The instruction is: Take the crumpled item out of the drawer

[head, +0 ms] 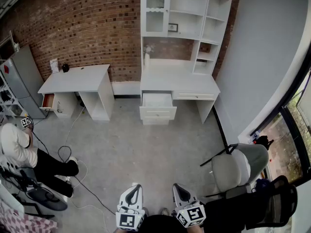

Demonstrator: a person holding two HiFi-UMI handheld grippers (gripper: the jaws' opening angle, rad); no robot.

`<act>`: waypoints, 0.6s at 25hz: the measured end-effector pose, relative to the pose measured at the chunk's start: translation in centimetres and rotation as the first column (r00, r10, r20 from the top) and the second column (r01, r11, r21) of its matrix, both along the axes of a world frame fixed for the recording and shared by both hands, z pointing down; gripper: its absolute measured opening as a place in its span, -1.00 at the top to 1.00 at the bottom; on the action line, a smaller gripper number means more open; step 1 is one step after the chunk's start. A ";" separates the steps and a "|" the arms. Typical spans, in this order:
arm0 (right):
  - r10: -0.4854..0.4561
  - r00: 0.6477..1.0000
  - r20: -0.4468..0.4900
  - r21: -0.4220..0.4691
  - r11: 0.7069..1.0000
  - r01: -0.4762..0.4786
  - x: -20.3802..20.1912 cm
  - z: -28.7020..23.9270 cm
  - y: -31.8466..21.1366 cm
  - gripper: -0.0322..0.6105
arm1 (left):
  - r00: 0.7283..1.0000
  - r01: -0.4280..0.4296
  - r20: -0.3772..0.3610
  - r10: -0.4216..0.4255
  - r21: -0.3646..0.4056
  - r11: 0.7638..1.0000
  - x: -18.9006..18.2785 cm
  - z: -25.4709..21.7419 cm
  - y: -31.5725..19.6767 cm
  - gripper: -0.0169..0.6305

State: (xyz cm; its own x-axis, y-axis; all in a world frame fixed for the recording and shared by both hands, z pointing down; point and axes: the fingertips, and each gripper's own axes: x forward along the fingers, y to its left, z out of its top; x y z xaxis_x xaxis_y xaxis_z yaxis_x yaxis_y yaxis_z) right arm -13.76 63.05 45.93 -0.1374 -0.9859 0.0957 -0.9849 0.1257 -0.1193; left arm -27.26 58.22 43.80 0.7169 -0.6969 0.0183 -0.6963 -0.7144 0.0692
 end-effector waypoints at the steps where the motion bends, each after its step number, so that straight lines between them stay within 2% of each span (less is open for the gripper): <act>1: 0.001 1.000 -0.001 -0.001 1.000 -0.001 -0.1 -0.1 0.1 0.86 | 1.000 -0.002 0.000 0.002 0.002 1.000 -0.1 -0.1 0.1 0.87; 12: 0.009 1.000 0.013 -0.005 1.000 -0.009 -1.4 -0.3 -0.5 0.86 | 0.999 -0.020 0.026 0.020 -0.009 1.000 -1.4 0.9 -0.2 0.87; 15: 0.019 1.000 0.022 -0.009 1.000 -0.018 -1.9 -0.4 -1.1 0.86 | 1.000 -0.024 0.013 0.024 -0.013 1.000 -1.9 0.5 -0.8 0.87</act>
